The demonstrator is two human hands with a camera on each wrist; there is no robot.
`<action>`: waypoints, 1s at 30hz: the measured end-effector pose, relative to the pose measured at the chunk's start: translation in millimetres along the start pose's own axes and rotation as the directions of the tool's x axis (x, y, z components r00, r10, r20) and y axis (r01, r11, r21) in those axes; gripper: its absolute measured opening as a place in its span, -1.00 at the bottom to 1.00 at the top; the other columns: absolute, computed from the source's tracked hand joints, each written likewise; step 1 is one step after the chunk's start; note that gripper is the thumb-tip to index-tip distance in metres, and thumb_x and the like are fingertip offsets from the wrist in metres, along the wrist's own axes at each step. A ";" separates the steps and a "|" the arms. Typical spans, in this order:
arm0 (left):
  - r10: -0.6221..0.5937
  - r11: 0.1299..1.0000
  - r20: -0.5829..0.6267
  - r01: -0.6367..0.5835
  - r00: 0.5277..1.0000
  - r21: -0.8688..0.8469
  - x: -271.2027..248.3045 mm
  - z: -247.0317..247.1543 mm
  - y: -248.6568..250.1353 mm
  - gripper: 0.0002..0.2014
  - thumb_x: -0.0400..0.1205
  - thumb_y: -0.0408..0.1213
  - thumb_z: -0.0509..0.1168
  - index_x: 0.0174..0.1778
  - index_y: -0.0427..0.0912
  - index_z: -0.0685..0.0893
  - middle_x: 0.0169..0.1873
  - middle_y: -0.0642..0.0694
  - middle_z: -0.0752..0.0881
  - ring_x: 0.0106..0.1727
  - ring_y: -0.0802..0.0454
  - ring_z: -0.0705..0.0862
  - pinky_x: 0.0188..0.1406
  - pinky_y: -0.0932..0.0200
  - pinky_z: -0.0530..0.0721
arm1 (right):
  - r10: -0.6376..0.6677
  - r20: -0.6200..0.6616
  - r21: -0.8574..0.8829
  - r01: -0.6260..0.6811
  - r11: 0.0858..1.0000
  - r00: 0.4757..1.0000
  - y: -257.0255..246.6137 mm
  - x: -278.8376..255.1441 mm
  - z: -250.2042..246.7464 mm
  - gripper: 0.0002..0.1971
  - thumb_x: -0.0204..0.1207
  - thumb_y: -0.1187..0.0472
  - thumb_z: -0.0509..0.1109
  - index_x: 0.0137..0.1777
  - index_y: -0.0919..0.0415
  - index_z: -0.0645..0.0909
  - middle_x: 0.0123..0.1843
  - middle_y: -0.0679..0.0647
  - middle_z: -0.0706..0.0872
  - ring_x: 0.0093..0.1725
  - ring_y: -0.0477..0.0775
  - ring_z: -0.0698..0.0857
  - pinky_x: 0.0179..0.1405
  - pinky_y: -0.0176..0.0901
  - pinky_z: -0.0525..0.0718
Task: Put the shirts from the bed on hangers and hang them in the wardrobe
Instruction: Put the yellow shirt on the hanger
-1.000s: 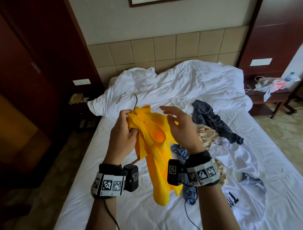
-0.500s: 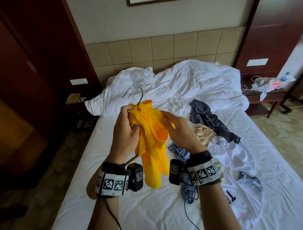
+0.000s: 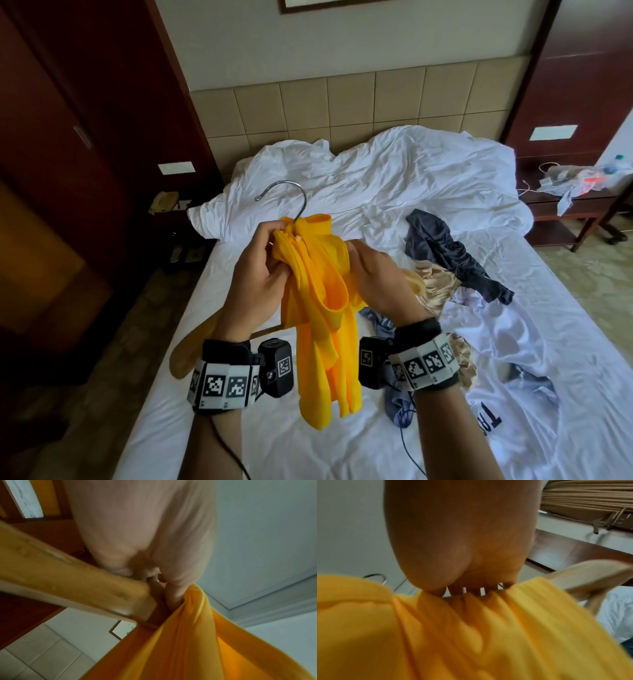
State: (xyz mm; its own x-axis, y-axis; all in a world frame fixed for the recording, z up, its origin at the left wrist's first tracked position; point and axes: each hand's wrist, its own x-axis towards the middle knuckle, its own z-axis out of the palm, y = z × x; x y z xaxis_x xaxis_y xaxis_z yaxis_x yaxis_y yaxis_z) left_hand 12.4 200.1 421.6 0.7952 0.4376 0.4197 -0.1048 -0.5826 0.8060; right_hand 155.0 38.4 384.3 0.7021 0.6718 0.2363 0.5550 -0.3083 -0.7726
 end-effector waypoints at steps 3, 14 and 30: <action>0.021 1.000 0.032 -0.020 0.999 -0.005 -0.5 6.6 4.7 -0.68 0.75 -0.47 0.36 0.38 -0.12 0.56 0.08 0.05 0.76 0.09 0.01 0.77 0.14 -0.18 0.76 | -0.011 -0.038 0.168 0.017 0.986 0.999 -16.4 -3.5 9.7 -0.55 0.90 -0.14 0.01 -0.11 0.08 0.51 -0.24 0.07 0.70 -0.20 0.06 0.64 -0.05 0.23 0.57; -0.050 0.996 0.109 0.057 0.993 -0.069 -2.4 10.7 15.6 -0.52 0.74 -0.43 0.40 0.51 0.02 0.45 0.14 -0.07 0.76 0.17 -0.07 0.79 0.10 -0.24 0.81 | -0.057 -0.116 0.109 0.070 0.992 0.992 -39.6 -11.0 1.7 -0.31 0.59 -0.59 0.11 -0.18 0.09 0.52 -0.40 0.00 0.63 -0.32 0.03 0.64 -0.26 0.15 0.61; -0.025 0.997 0.272 0.003 0.962 0.082 -1.6 33.0 12.6 -0.45 0.86 -0.44 0.09 0.78 0.02 0.32 0.61 0.07 0.56 0.63 0.17 0.50 0.64 -0.14 0.52 | 0.169 -0.348 0.196 -0.105 0.975 0.922 -39.1 -19.6 -11.4 -0.37 0.65 -0.48 0.25 -0.39 0.03 0.33 -0.53 -0.12 0.46 -0.45 -0.14 0.50 -0.38 -0.07 0.37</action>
State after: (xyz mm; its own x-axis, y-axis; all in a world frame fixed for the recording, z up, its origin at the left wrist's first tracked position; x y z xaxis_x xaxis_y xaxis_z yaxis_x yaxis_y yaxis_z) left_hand 29.5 169.5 417.3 0.9300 0.2495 0.2700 -0.0531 -0.6356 0.7702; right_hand 124.6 29.7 416.6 0.8965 0.3331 0.2921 0.3801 -0.2394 -0.8935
